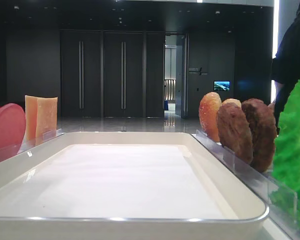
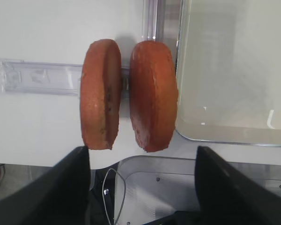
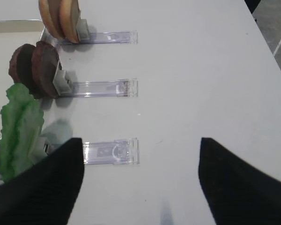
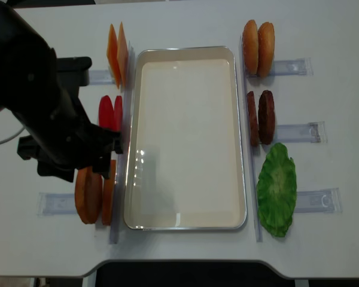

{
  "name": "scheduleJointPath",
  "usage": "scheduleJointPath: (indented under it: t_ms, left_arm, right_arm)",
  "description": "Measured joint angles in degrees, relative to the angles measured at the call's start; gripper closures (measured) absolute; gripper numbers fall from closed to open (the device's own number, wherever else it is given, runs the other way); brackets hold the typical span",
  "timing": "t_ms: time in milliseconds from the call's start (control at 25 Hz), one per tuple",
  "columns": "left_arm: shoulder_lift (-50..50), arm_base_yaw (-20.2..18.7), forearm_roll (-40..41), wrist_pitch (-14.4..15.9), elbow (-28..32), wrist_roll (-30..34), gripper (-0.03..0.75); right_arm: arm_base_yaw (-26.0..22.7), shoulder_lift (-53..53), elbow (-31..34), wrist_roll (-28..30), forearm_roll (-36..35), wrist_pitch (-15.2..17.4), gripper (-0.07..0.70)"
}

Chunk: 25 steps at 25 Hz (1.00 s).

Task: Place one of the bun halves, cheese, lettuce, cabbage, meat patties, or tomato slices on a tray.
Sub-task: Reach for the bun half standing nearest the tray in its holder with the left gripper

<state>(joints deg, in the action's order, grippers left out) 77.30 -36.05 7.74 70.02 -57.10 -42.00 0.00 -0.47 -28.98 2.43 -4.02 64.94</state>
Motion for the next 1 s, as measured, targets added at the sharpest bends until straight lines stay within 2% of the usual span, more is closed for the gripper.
scheduleJointPath:
  t_ms: [280, 520, 1000]
  left_arm:
    - [3.33, -0.57, -0.23, -0.57, 0.0, -0.67, 0.181]
    - [5.66, -1.13, -0.23, -3.26, 0.0, -1.4, 0.181]
    - [10.44, -1.13, -0.18, -4.12, 0.61, -1.5, 0.181]
  right_arm:
    - [0.0, 0.0, 0.0, 0.0, 0.0, 0.0, 0.142]
    - [0.0, 0.0, 0.0, 0.0, 0.0, 0.0, 0.142]
    - [0.0, 0.0, 0.0, 0.0, 0.0, 0.0, 0.142]
